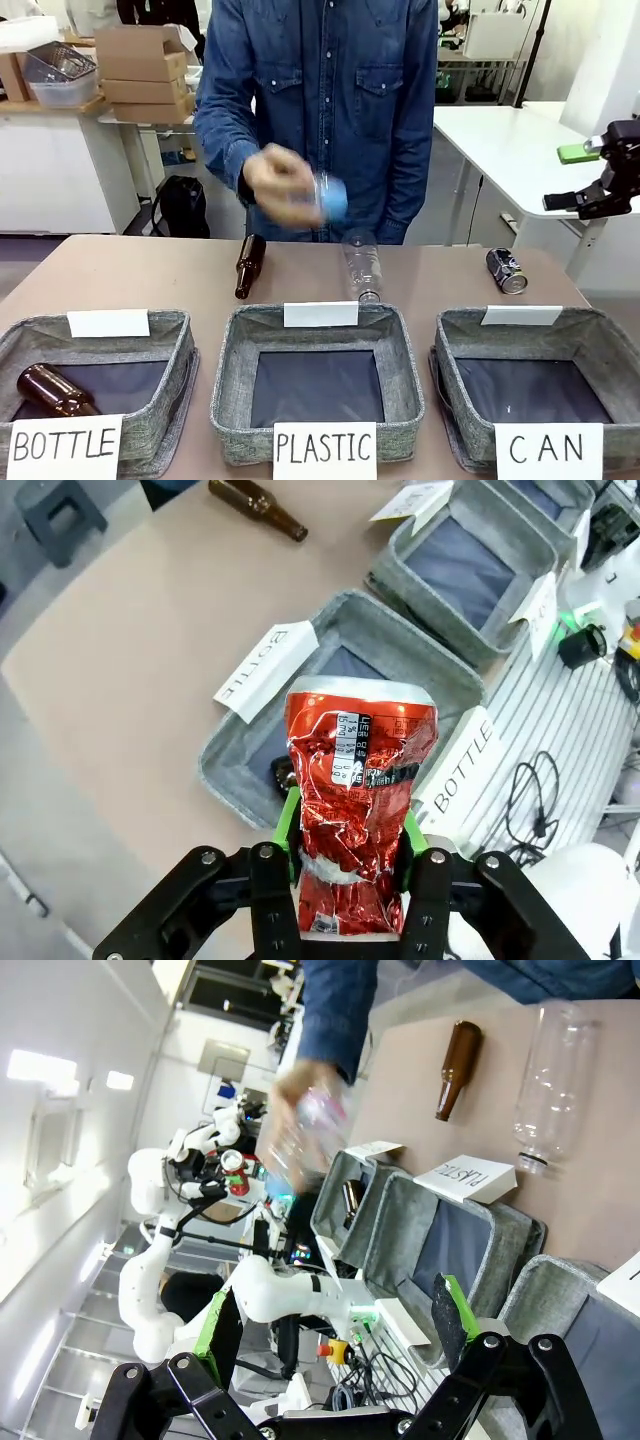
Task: Sort the can waste into the basket.
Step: Pick up the can waste from the table and place it in the right Fabric basket.
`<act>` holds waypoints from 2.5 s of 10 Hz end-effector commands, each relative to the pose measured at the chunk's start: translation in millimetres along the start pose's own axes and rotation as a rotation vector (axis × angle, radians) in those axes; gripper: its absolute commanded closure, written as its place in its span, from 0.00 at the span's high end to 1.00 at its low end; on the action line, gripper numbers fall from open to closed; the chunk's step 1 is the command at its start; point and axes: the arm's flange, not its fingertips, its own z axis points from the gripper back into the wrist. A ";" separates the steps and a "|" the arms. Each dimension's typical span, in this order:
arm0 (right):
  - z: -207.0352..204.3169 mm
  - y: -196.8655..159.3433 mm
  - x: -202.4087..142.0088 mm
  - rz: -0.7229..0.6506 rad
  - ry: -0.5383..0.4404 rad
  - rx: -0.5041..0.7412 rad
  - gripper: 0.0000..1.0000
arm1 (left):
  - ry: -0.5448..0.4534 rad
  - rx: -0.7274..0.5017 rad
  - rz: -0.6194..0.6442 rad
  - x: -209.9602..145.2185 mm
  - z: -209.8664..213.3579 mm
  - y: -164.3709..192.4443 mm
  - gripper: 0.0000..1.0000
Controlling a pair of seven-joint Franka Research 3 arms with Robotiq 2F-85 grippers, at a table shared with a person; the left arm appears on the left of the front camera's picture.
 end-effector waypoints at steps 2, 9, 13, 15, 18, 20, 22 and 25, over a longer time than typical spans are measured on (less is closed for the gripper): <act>-2.4 -0.2 1.9 0.026 -0.014 0.025 1.00 | -0.042 -0.018 -0.128 39.4 -28.1 -33.7 0.40; -2.4 -0.2 1.9 0.026 -0.014 0.025 1.00 | -0.107 0.029 -0.296 3.5 15.2 -63.6 0.40; -2.4 -0.2 1.9 0.026 -0.014 0.025 1.00 | -0.151 -0.009 -0.313 0.3 4.8 -73.9 0.40; -0.2 -0.1 -0.1 0.000 0.001 0.000 1.00 | -0.156 -0.098 -0.341 50.2 -33.0 -106.0 0.40; 140.5 30.1 -32.9 0.013 -0.096 -0.200 1.00 | -0.225 -0.277 -0.544 160.4 -95.7 -190.5 0.40; 213.7 18.1 -82.6 -0.012 -0.143 -0.367 1.00 | -0.256 -0.401 -0.644 223.6 -141.7 -253.6 0.40; 254.0 2.3 -130.9 -0.062 -0.271 -0.409 1.00 | -0.226 -0.440 -0.752 271.9 -210.2 -331.7 0.40; 231.6 22.4 -104.1 -0.034 -0.193 -0.385 1.00 | -0.266 -0.306 -0.946 325.2 -307.7 -401.8 0.40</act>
